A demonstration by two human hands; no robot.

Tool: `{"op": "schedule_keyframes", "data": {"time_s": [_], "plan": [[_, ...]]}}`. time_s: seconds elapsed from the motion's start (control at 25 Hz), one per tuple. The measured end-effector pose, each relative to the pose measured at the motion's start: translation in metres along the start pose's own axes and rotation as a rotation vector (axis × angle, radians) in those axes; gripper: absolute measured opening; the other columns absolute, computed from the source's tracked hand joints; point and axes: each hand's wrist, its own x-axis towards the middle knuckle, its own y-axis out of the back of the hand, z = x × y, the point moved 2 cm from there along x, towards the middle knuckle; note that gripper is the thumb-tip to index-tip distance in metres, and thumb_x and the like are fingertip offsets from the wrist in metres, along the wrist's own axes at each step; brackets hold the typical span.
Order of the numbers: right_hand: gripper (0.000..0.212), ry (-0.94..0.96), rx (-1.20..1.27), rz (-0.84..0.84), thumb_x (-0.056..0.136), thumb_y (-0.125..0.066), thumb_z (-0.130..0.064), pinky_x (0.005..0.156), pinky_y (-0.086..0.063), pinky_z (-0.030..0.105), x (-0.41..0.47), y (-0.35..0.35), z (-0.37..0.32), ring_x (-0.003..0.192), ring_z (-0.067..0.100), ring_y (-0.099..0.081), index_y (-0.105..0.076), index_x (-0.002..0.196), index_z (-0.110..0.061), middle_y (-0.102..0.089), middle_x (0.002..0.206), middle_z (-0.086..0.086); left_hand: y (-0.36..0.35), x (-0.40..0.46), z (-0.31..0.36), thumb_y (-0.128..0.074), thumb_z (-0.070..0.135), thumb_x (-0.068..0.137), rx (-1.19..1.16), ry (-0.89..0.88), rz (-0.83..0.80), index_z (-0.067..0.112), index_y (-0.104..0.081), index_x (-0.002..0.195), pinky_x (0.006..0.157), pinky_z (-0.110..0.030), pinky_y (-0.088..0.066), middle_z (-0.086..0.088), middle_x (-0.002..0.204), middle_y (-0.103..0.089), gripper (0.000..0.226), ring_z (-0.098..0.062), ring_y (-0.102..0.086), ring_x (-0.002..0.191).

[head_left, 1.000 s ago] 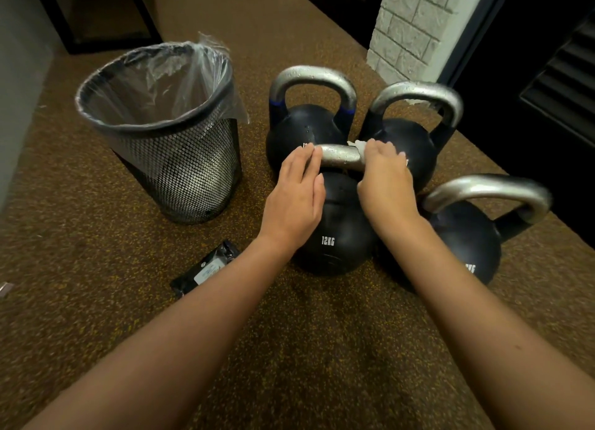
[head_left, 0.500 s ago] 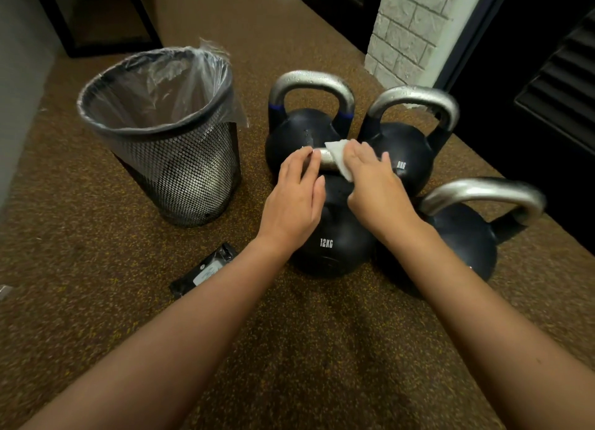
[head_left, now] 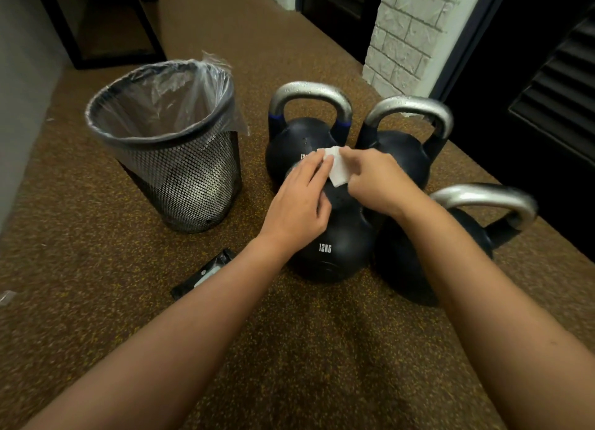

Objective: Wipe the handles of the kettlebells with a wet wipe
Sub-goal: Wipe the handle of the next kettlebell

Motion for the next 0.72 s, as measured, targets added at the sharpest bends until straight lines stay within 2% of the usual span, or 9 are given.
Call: {"op": "schedule_keyframes", "data": {"time_s": [0.08, 0.16, 0.28, 0.36, 0.4, 0.48, 0.56, 0.64, 0.72], "plan": [[0.062, -0.048, 0.348, -0.01, 0.086, -0.043, 0.001, 0.113, -0.03, 0.033, 0.002, 0.004, 0.011, 0.134, 0.018, -0.039, -0.03, 0.145, -0.011, -0.044, 0.143, 0.006, 0.001, 0.001, 0.001, -0.05, 0.016, 0.085, 0.09, -0.001, 0.001, 0.002, -0.042, 0.134, 0.109, -0.043, -0.034, -0.014, 0.141, -0.042, 0.053, -0.026, -0.035, 0.134], [0.064, -0.086, 0.592, -0.004, 0.087, -0.045, 0.001, 0.11, -0.034, 0.034, 0.003, 0.008, 0.022, 0.125, 0.011, -0.047, -0.025, 0.146, -0.012, -0.055, 0.131, -0.001, 0.001, 0.004, 0.004, -0.057, 0.023, 0.083, 0.191, 0.007, -0.016, 0.003, -0.044, 0.132, 0.109, -0.045, -0.033, -0.013, 0.14, -0.041, 0.054, -0.027, -0.033, 0.135], [0.069, -0.114, 0.688, 0.017, 0.089, -0.05, -0.008, 0.105, -0.04, 0.034, 0.009, 0.01, 0.032, 0.114, 0.011, -0.056, -0.014, 0.149, -0.015, -0.062, 0.104, -0.014, -0.004, 0.016, 0.012, -0.068, 0.029, 0.078, 0.32, -0.022, -0.041, 0.0, -0.047, 0.128, 0.109, -0.044, -0.03, -0.016, 0.141, -0.04, 0.061, -0.028, -0.032, 0.136], [0.071, -0.137, 0.746, 0.007, 0.09, -0.05, -0.007, 0.1, -0.044, 0.031, 0.014, 0.01, 0.036, 0.108, 0.011, -0.06, -0.012, 0.149, -0.015, -0.063, 0.096, -0.012, -0.011, 0.021, 0.016, -0.074, 0.028, 0.072, 0.379, -0.045, -0.017, 0.003, -0.052, 0.123, 0.104, -0.044, -0.038, -0.016, 0.131, -0.051, 0.062, -0.029, -0.044, 0.128], [0.073, -0.152, 0.761, 0.012, 0.089, -0.052, -0.009, 0.101, -0.044, 0.032, 0.016, 0.01, 0.04, 0.107, 0.01, -0.06, -0.011, 0.149, -0.016, -0.064, 0.099, -0.009, -0.014, 0.022, 0.016, -0.077, 0.027, 0.069, 0.4, -0.056, 0.014, 0.005, -0.055, 0.121, 0.1, -0.044, -0.042, -0.016, 0.124, -0.057, 0.06, -0.029, -0.05, 0.122], [0.076, -0.158, 0.744, 0.035, 0.086, -0.054, -0.017, 0.108, -0.037, 0.036, 0.018, 0.011, 0.049, 0.117, 0.011, -0.054, -0.011, 0.149, -0.019, -0.061, 0.12, -0.005, -0.017, 0.024, 0.013, -0.078, 0.025, 0.07, 0.418, -0.079, 0.074, 0.009, -0.06, 0.118, 0.095, -0.045, -0.046, -0.017, 0.117, -0.062, 0.054, -0.03, -0.057, 0.115], [0.069, -0.147, 0.679, 0.038, 0.09, -0.049, -0.015, 0.113, -0.029, 0.033, 0.015, 0.01, 0.054, 0.13, 0.01, -0.042, -0.012, 0.149, -0.02, -0.048, 0.141, -0.001, -0.018, 0.027, 0.012, -0.075, 0.019, 0.073, 0.416, -0.103, 0.106, 0.01, -0.063, 0.117, 0.096, -0.046, -0.045, -0.016, 0.116, -0.063, 0.046, -0.03, -0.057, 0.115], [0.061, -0.1, 0.606, 0.036, 0.094, -0.045, -0.012, 0.115, -0.025, 0.029, 0.012, 0.006, 0.056, 0.134, 0.006, -0.034, -0.018, 0.148, -0.018, -0.039, 0.147, -0.002, -0.017, 0.029, 0.011, -0.07, 0.012, 0.076, 0.398, -0.135, 0.124, 0.008, -0.063, 0.114, 0.098, -0.046, -0.043, -0.014, 0.116, -0.064, 0.039, -0.03, -0.055, 0.118], [0.053, -0.027, 0.454, 0.031, 0.095, -0.047, -0.02, 0.117, -0.018, 0.03, 0.008, 0.001, 0.055, 0.138, 0.006, -0.03, -0.029, 0.145, -0.019, -0.037, 0.148, -0.004, -0.015, 0.028, 0.007, -0.061, 0.01, 0.079, 0.328, -0.157, 0.136, 0.004, -0.063, 0.114, 0.098, -0.046, -0.043, -0.013, 0.118, -0.064, 0.035, -0.03, -0.055, 0.118]]}}
